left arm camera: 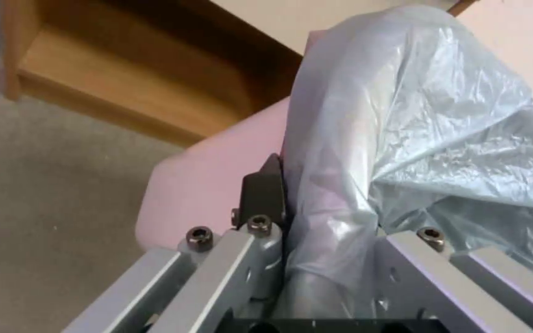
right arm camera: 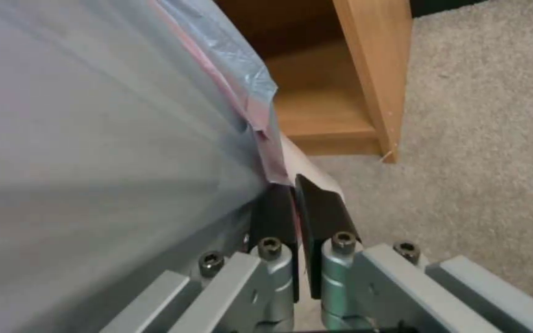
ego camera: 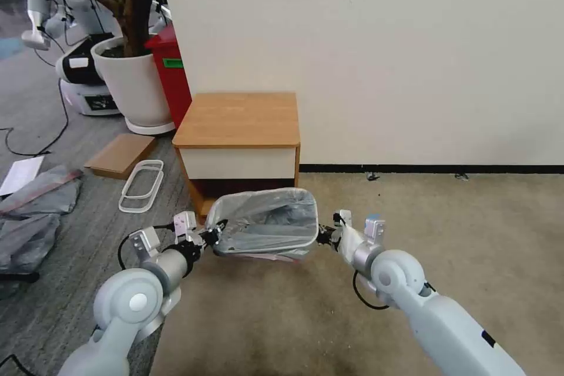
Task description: Pick up the garbage bag from the table and place it over the trash can.
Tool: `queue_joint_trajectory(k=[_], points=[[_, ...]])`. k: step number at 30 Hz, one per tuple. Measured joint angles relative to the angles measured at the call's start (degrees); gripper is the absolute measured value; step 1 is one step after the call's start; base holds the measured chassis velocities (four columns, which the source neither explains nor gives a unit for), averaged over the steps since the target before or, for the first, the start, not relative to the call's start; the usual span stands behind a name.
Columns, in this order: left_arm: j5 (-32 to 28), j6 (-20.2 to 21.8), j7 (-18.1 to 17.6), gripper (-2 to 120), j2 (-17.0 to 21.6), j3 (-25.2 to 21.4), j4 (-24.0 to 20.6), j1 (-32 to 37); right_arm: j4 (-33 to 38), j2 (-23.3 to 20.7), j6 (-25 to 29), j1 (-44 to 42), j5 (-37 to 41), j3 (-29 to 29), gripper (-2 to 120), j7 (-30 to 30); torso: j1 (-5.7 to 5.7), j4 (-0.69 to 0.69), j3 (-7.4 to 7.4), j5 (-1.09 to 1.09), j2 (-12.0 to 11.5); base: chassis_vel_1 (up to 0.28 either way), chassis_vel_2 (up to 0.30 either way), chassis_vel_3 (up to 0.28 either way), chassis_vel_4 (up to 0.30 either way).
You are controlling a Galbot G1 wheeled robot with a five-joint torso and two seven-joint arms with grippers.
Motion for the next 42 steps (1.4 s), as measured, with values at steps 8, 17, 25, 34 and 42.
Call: queue_joint_trajectory(k=[8, 17, 25, 34, 42], points=[[0.3, 1.0, -0.1, 7, 0.8, 0.2, 0.1, 0.7, -0.6, -0.7, -0.3, 0.9, -1.7, -0.8, 6, 0.0, 0.0, 0.0, 0.0, 0.0, 0.0, 0.0, 0.0, 0.0, 0.0], [0.1, 1.9, -0.1, 7, 0.9, 0.5, 0.3, 0.8, -3.5, -0.5, 0.4, 1.4, -5.6, -2.3, 4, -0.4, 0.0, 0.0, 0.0, -0.01, 0.0, 0.0, 0.0, 0.0, 0.0], [-0.1, 2.0, 0.1, 7, 0.7, 0.4, 0.2, 0.9, -5.2, -0.4, 0.9, 1.6, -7.5, -2.7, 5, -0.5, 0.0, 0.0, 0.0, 0.0, 0.0, 0.0, 0.0, 0.0, 0.0], [-0.7, 2.1, 0.3, 7, 0.8, 0.0, -0.4, 0.9, -8.2, -0.4, 2.6, 2.0, -9.2, -3.3, 6, -0.5, 0.0, 0.0, 0.0, 0.0, 0.0, 0.0, 0.0, 0.0, 0.0], [-0.4, 2.0, 0.4, 3, 1.3, -0.4, 0.5, 0.8, -8.1, -1.1, 3.3, 2.1, -9.9, -3.1, 5, -0.3, 0.0, 0.0, 0.0, 0.0, 0.0, 0.0, 0.0, 0.0, 0.0]])
